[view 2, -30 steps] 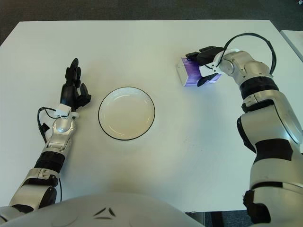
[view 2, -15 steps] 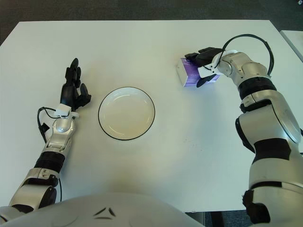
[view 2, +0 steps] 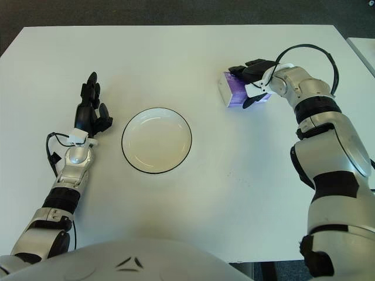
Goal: Put the tissue paper into the plate.
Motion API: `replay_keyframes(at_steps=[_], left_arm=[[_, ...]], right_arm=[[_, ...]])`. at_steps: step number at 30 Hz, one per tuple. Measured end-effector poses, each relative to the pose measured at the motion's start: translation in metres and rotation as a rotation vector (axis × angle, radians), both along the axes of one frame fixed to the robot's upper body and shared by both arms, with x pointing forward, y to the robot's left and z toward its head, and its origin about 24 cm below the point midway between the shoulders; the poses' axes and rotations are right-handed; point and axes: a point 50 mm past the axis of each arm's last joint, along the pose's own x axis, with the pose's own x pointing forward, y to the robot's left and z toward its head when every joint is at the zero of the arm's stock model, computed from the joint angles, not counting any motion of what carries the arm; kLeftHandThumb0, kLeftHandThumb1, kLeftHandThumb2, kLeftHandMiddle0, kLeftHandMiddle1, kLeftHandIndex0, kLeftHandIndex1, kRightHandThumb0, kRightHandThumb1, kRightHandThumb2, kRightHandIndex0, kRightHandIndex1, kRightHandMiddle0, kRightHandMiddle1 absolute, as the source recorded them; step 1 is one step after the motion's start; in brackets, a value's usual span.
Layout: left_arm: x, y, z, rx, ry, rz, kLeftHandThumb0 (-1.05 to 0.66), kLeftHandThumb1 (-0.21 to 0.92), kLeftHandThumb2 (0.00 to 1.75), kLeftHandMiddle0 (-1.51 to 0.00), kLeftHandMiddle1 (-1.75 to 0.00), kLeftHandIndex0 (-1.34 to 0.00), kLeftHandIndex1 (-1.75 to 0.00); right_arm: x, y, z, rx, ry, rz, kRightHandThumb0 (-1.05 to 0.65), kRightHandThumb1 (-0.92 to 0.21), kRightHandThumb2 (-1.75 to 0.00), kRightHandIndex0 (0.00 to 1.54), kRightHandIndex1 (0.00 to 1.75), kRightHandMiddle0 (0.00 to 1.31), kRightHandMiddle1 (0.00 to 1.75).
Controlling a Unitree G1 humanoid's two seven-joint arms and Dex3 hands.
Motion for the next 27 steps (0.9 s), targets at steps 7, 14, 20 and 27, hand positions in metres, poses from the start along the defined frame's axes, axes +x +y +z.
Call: replay_keyframes(at_steps=[7,14,20,27], left_arm=[[0.000,0.000,0.000,0.000,0.001,0.000,-0.79,0.92,0.95,-0.19,-0.01,0.00,-0.34],[0.000,0.000,0.000,0.000,0.001,0.001,-0.80,0.92,0.95,-0.19,-0.01,0.00,-0.32],[0.000,0.000,-0.001,-0.001,0.003,0.005,-0.80,0.92,0.95,-0.19,-0.01,0.00,-0.32],[0.001,0.001,-0.001,-0.004,0.004,0.014,-0.82,0.92,0.95,-0.19,-0.01,0.00,-0.33]], right_arm=[[0.001,0.000,-0.002,0.030,-0.039,-0.017,-0.85,-0.86,-0.06,0.26,0.35,0.00,0.99],[0.000,0.001,-0.010,0.090,-0.149,-0.003,-0.56,-0.47,-0.66,0.56,1.57,0.43,1.69],[-0.004,0.001,-0.018,0.181,-0.271,0.014,-0.33,-0.35,-0.97,0.89,1.73,0.68,1.74],[-0.010,0.000,-0.026,0.251,-0.397,0.041,-0.12,-0.30,-1.22,1.14,1.74,0.90,1.75]])
